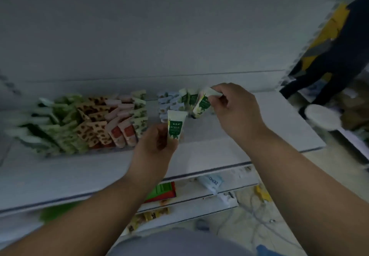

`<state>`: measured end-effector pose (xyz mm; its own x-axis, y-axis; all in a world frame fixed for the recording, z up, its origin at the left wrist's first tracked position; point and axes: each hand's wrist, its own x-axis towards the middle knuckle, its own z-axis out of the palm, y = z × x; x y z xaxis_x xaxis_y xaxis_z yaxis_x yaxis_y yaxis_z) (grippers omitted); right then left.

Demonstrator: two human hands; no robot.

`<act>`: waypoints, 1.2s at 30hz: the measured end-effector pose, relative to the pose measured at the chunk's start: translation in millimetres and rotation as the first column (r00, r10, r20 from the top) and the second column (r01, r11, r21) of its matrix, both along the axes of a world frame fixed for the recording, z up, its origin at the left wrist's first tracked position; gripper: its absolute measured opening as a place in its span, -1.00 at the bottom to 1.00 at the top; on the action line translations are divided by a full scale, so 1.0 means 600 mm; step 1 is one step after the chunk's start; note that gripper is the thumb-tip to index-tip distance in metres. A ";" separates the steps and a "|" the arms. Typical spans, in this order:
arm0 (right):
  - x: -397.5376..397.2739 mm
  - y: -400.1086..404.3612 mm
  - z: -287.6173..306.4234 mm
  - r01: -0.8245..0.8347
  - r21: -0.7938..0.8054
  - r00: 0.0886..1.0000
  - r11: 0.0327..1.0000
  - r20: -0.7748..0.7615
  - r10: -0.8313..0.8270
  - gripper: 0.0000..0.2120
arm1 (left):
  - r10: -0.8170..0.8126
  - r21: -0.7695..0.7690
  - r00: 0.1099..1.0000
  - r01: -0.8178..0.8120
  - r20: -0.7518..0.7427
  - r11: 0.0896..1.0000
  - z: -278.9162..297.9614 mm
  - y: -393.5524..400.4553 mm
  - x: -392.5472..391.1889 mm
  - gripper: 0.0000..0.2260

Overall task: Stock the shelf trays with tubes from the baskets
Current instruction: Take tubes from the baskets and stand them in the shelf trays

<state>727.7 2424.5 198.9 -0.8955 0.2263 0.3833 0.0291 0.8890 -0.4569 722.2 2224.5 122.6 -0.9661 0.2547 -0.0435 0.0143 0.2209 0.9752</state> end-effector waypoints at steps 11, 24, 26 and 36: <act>-0.127 0.039 -0.038 -0.467 0.154 0.878 0.871 0.199 0.436 -0.86 | 0.327 -0.104 0.944 -0.330 -0.046 0.938 -0.025 0.079 0.049 -0.81; -0.027 0.070 -0.006 -0.508 -0.320 0.705 0.799 0.378 0.600 -0.96 | 0.251 -0.095 0.960 -0.264 -0.123 0.960 -0.030 0.135 0.054 -0.76; -0.035 0.083 0.001 -0.463 -0.298 0.777 0.835 0.317 0.544 -0.93 | 0.225 -0.144 0.952 -0.258 -0.210 0.955 -0.031 0.139 0.054 -0.69; -0.099 0.090 -0.022 -0.413 0.183 0.909 0.892 0.138 0.393 -0.81 | -0.126 -0.612 0.928 -0.125 -0.350 0.781 -0.057 0.144 0.056 -0.48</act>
<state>668.2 2478.7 185.6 -0.9274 -0.2357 0.2904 -0.3175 0.9065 -0.2784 756.0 2310.8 88.4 -0.9437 0.2938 0.1518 0.3276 0.7677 0.5508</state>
